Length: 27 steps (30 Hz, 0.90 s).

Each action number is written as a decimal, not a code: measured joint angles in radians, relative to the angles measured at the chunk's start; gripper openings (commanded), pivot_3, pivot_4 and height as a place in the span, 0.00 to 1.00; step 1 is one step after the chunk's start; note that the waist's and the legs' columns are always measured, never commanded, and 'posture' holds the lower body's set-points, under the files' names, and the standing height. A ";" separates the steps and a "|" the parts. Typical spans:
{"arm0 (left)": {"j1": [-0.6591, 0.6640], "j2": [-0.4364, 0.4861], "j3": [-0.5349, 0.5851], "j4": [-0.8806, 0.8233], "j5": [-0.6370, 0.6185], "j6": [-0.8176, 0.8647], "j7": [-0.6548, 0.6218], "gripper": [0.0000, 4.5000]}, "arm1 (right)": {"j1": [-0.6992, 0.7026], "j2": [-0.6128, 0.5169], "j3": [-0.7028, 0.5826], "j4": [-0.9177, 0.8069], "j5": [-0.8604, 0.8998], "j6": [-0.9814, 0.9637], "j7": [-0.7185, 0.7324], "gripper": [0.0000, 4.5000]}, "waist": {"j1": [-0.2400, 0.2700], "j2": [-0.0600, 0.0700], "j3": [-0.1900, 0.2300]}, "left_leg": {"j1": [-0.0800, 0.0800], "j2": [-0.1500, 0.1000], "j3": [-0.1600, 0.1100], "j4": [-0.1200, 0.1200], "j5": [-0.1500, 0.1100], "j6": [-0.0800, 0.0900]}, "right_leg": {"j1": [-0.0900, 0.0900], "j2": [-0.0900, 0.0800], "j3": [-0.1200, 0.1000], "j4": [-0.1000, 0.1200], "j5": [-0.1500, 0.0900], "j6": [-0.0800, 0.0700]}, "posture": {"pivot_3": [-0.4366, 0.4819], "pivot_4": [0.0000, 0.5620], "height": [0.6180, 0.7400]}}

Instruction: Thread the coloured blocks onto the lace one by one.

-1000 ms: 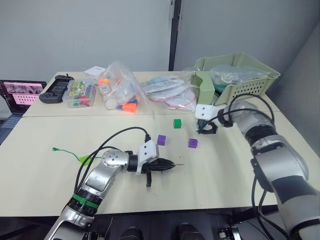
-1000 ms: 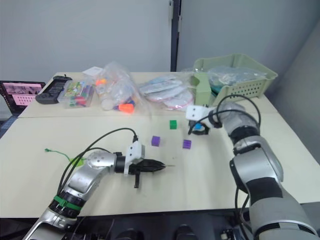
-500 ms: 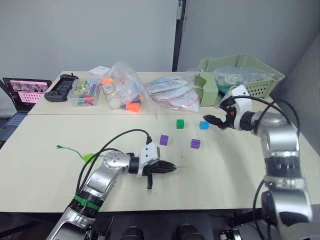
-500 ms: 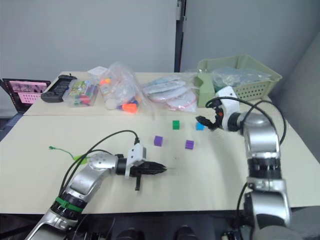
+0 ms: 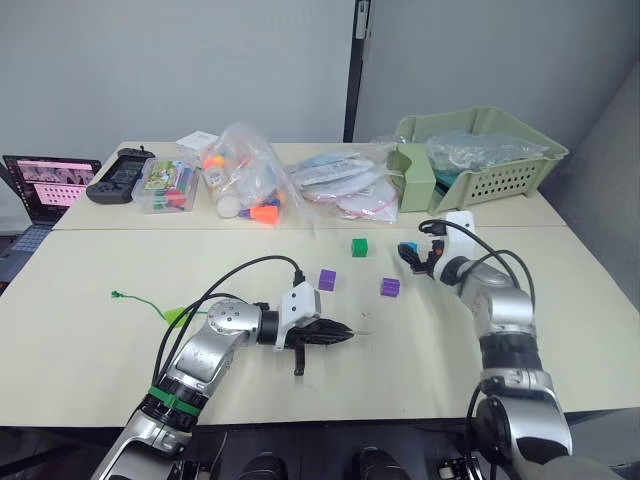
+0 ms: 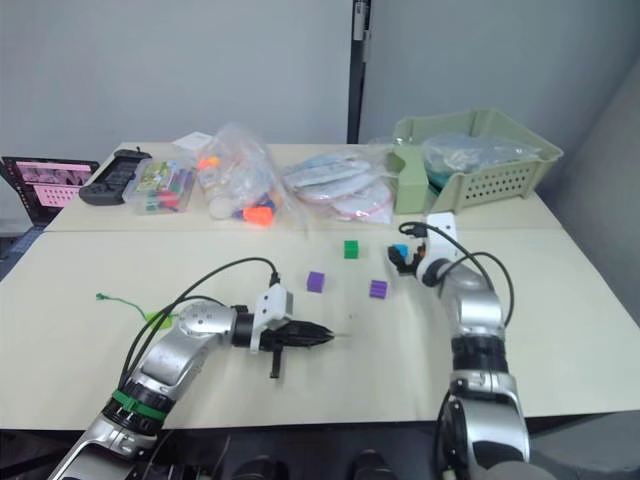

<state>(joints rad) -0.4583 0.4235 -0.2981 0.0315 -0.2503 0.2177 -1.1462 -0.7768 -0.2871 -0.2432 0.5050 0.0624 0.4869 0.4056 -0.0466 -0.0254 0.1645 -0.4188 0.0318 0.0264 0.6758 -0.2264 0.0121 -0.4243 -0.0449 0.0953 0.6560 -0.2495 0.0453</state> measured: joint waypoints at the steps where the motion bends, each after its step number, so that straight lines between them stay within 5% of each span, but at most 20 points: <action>1: 0.000 0.002 0.000 0.000 0.004 0.000 0.001 0.00 | -0.030 0.000 0.001 0.068 0.000 -0.039 -0.004 1.00 | 0.000 0.000 0.000 | 0.000 0.000 0.000 0.000 0.000 0.000 | 0.000 0.000 0.000 0.000 0.000 0.000 | 0.48 0.27 0.95; 12: 0.001 0.010 0.003 -0.006 0.012 0.003 0.019 0.00 | -0.182 -0.005 0.033 0.469 -0.002 -0.260 -0.036 1.00 | 0.000 0.000 0.000 | 0.000 0.000 0.000 0.000 0.000 0.000 | 0.000 0.000 0.000 0.000 0.000 0.000 | 0.48 0.27 0.95; 22: 0.013 0.016 0.003 -0.020 0.012 0.006 0.032 0.00 | -0.200 -0.014 0.030 0.566 0.002 -0.338 -0.064 0.28 | -0.004 0.000 0.000 | 0.000 0.000 0.000 -0.001 0.000 0.000 | 0.000 0.000 0.000 0.000 0.000 0.000 | 0.48 0.27 0.95; 27: 0.013 0.015 0.003 -0.020 0.012 0.006 0.033 0.00 | -0.193 -0.014 0.030 0.539 0.016 -0.337 -0.060 0.27 | -0.002 0.000 0.000 | 0.000 0.000 0.000 -0.001 0.000 0.000 | 0.000 0.000 0.000 0.000 0.000 0.000 | 0.48 0.27 0.95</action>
<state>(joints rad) -0.4451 0.4385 -0.2952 0.0114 -0.2383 0.2234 -1.1131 -0.9695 -0.3012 -0.2135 1.0435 0.0789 0.1502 0.3453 -0.0486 -0.0254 0.1645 -0.4188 0.0318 0.0262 0.6750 -0.2264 0.0121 -0.4241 -0.0454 0.0954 0.6559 -0.2495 0.0453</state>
